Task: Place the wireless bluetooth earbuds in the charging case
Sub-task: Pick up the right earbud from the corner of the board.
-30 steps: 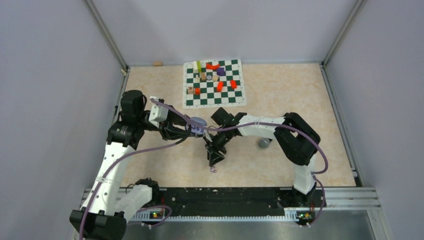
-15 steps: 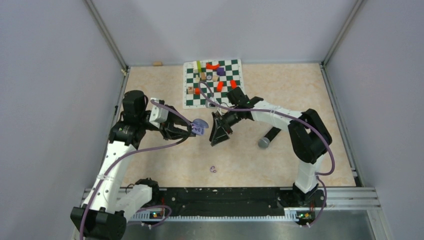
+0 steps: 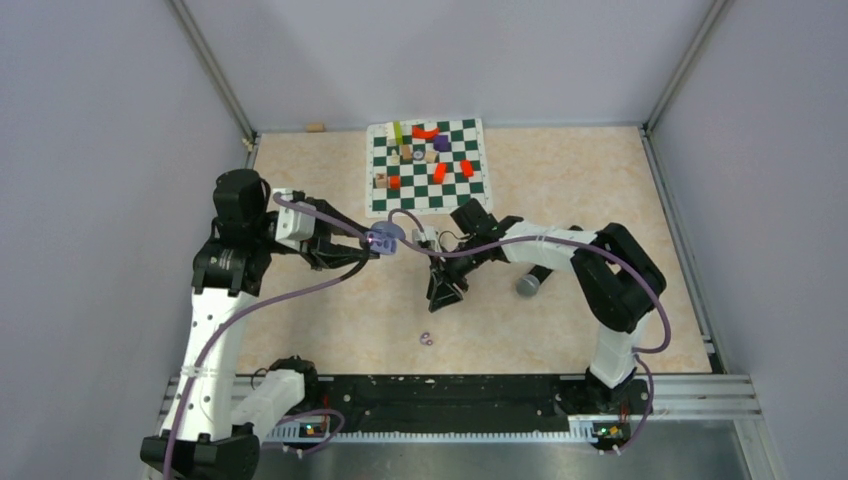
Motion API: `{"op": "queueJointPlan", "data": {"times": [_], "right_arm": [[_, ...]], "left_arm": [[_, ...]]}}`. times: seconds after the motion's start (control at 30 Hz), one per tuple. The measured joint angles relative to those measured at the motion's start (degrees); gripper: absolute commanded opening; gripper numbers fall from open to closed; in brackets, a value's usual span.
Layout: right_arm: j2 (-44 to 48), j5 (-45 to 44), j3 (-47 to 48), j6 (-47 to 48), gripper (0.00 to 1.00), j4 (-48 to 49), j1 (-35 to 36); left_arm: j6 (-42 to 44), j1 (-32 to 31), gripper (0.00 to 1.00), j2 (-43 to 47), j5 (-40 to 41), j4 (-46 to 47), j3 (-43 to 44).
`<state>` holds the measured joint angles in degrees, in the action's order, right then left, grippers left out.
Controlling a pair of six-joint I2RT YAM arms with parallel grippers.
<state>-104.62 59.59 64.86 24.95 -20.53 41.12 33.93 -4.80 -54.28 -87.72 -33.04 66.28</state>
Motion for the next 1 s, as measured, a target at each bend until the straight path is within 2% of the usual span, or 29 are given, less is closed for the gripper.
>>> {"op": "queueJointPlan", "data": {"times": [0.27,0.47,1.0], "right_arm": [[-2.01,-7.41,0.07,3.45,0.42,0.07,6.32],[-5.49,-10.86,0.04,4.04,0.39,-0.76,7.5],[-5.64,-13.0,1.18,8.35,0.39,-3.19,10.71]], "left_arm": [[3.82,1.75,0.0,1.92,-0.44,-6.45,2.84],[4.22,2.03,0.0,2.03,-0.5,-8.55,3.74],[5.64,2.08,0.0,2.01,-0.52,-9.07,3.74]]}}
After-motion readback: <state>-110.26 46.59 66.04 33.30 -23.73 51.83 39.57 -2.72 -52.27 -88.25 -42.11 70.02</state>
